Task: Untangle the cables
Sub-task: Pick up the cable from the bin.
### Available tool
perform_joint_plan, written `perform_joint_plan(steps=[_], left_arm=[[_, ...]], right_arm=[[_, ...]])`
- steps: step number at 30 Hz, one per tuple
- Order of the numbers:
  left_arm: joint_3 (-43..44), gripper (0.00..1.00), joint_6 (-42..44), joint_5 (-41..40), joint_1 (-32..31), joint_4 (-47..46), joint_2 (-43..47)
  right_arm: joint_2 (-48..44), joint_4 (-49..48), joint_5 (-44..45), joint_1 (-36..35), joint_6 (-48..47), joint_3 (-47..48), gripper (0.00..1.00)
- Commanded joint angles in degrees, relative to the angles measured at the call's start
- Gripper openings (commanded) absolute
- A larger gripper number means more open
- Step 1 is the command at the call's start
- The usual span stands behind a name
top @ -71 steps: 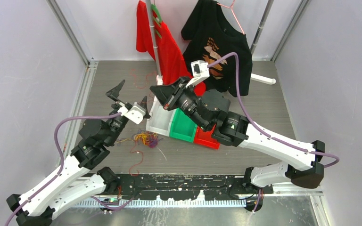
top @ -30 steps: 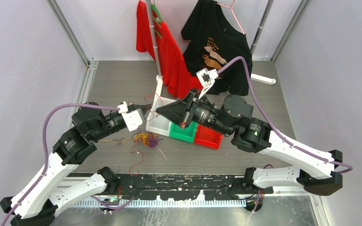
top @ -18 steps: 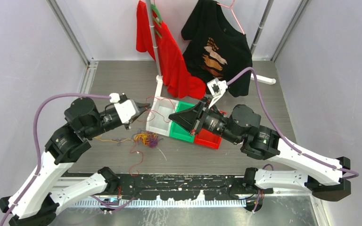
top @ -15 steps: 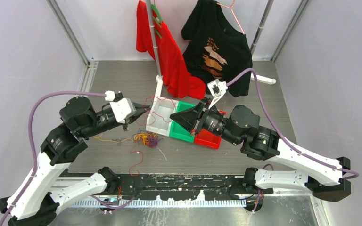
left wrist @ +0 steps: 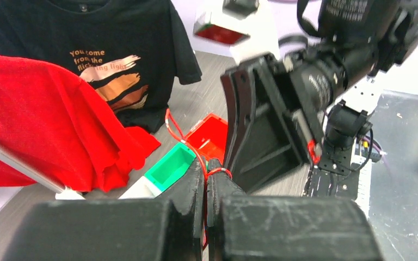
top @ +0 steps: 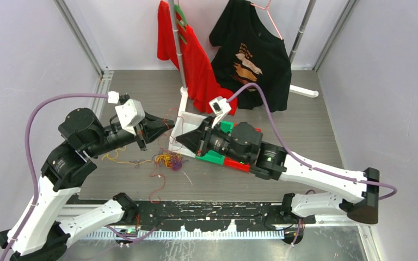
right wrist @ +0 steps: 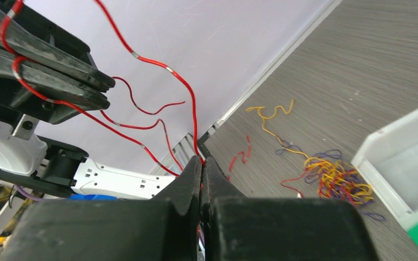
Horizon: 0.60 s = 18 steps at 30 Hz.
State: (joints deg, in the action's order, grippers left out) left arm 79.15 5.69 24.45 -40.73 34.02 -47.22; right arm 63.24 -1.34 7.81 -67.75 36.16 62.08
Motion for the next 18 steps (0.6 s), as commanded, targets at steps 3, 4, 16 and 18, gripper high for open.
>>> perform_joint_plan(steps=[3,4,16,18], left_arm=[[2.2,0.00,-6.0,-1.8,0.5,-9.2,-1.7],[2.2,0.00,-6.3,-1.4,0.5,-9.4,-2.0],[1.3,0.00,-6.0,-2.8,0.9,-10.0,-2.3],[1.2,0.00,-5.4,-3.6,1.0,-9.6,-2.0]], right_arm=[[5.4,-16.2,-5.9,0.0,2.9,0.3,0.01],[5.9,-17.5,-5.6,0.0,3.1,0.4,0.01],[11.4,-28.5,-6.9,-0.2,3.6,1.4,0.01],[10.0,-26.6,-5.4,-0.2,2.3,0.4,0.11]])
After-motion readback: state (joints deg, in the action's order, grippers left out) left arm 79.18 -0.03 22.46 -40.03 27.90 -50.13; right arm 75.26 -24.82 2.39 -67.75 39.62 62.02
